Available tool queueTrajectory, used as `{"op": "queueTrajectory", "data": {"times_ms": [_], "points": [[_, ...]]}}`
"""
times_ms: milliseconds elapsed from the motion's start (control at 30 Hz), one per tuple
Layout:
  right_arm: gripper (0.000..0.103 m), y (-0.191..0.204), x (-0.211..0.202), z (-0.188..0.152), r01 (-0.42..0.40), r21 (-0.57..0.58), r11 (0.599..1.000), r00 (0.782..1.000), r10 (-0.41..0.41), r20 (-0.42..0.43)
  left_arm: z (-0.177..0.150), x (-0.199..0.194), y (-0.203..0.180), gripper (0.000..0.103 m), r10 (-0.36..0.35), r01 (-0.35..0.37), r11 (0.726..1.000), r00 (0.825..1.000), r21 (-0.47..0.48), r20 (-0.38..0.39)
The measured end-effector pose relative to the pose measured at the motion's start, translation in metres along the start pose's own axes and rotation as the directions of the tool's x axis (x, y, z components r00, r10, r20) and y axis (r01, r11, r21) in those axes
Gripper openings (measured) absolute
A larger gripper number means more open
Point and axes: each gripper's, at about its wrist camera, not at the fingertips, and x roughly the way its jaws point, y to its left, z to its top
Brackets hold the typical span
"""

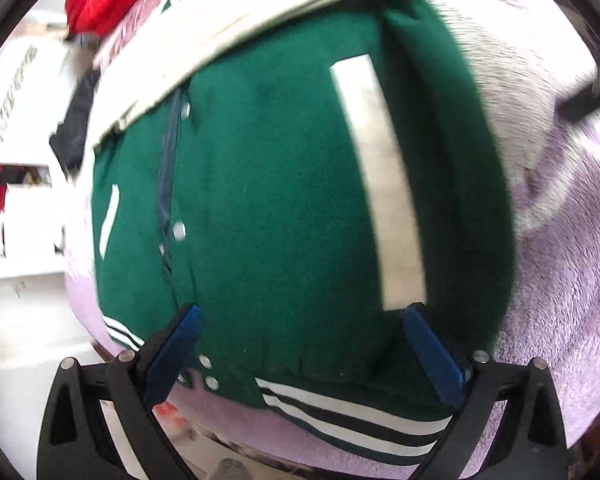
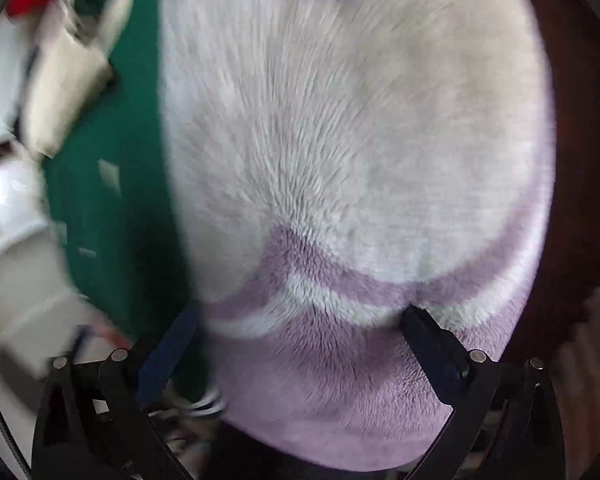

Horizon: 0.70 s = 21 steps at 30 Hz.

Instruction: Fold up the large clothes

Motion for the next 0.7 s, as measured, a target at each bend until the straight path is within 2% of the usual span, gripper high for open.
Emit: {"op": "queueTrajectory", "data": {"times_ms": [33, 100, 133, 167, 233, 333, 367, 467, 500, 700], "points": [[0.098, -0.009, -0.021, -0.001, -0.035, 0.006, 0.999, 0.999, 0.035, 0.032, -0.001, -0.005, -0.009, 0.103, 0.016, -0.017, 0.999, 1.000, 0.027, 0.025], [0.092, -0.040, -0.063, -0.009, -0.051, -0.004, 0.999, 0.995, 0.051, 0.086, -0.004, -0.013, -0.030, 0.103, 0.044, -0.048, 0.996, 0.997, 0.073, 0.065], [0.081, -0.049, -0.081, -0.012, -0.060, -0.006, 0.998, 0.992, 0.060, 0.112, -0.006, -0.016, -0.042, 0.103, 0.075, -0.085, 0.991, 0.993, 0.102, 0.091], [0.071, -0.050, -0.093, -0.004, -0.079, -0.006, 0.997, 0.989, 0.079, 0.126, -0.008, -0.017, -0.057, 0.103, 0.140, -0.157, 0.977, 0.982, 0.143, 0.127], [0.070, -0.052, -0.118, 0.009, -0.112, 0.002, 0.994, 0.981, 0.110, 0.162, -0.011, -0.014, -0.079, 0.102, 0.228, -0.259, 0.947, 0.959, 0.192, 0.171], [0.070, -0.070, -0.136, 0.008, -0.093, 0.035, 0.995, 0.980, 0.086, 0.179, -0.012, -0.014, -0.092, 0.101, 0.290, -0.324, 0.923, 0.941, 0.210, 0.175], [0.070, -0.056, -0.122, 0.001, -0.097, 0.050, 0.994, 0.979, 0.087, 0.183, -0.013, -0.018, -0.091, 0.101, 0.285, -0.320, 0.925, 0.941, 0.205, 0.183], [0.070, -0.061, -0.115, 0.000, -0.107, 0.067, 0.992, 0.978, 0.093, 0.187, -0.016, -0.022, -0.093, 0.101, 0.283, -0.318, 0.925, 0.942, 0.209, 0.182], [0.070, -0.065, -0.095, -0.006, -0.106, 0.071, 0.992, 0.978, 0.091, 0.189, -0.016, -0.022, -0.094, 0.101, 0.283, -0.318, 0.925, 0.942, 0.209, 0.179], [0.070, -0.050, -0.045, -0.002, -0.135, 0.059, 0.989, 0.979, 0.124, 0.160, -0.013, -0.026, -0.088, 0.101, 0.252, -0.282, 0.938, 0.954, 0.202, 0.162]]}}
